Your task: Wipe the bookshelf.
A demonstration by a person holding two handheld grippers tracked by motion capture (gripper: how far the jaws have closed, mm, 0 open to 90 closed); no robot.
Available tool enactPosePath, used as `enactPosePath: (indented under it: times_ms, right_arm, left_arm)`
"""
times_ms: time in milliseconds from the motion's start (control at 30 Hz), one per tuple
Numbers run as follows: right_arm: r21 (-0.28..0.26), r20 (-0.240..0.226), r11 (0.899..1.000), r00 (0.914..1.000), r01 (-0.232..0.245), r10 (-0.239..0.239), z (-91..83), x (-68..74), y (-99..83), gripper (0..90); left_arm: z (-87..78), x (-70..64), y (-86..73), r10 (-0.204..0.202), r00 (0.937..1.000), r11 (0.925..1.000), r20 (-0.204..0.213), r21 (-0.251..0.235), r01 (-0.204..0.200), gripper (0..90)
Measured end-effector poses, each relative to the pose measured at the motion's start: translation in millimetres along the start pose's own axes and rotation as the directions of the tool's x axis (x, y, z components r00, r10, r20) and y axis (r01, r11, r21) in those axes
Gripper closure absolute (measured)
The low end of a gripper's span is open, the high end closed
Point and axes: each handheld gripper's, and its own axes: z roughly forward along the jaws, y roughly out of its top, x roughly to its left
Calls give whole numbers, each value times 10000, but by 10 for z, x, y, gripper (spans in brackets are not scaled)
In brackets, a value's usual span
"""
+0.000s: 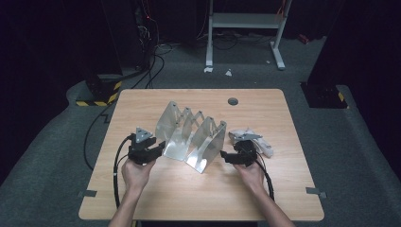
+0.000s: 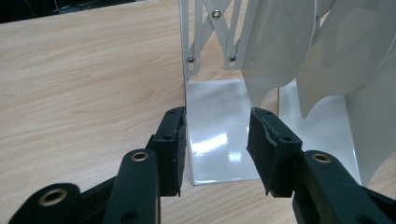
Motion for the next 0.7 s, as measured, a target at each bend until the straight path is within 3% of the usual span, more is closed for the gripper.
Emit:
enactPosePath:
  times_ms: [233, 500, 700]
  right_arm:
    - [-14, 8, 10000, 10000, 10, -10, 0, -51, 36, 310]
    - [-100, 5, 9999, 10000, 25, -25, -62, -75, 40, 315]
    - [-137, -57, 9999, 9999, 95, -95, -75, -61, 36, 316]
  left_arm:
    - [22, -183, 16, 502, 9980, 9987, 373, -98, -498, 561]
    - [312, -414, 186, 761, 9924, 9963, 965, 323, -795, 533]
    - [479, -476, 319, 852, 9897, 9944, 1148, 528, -917, 551]
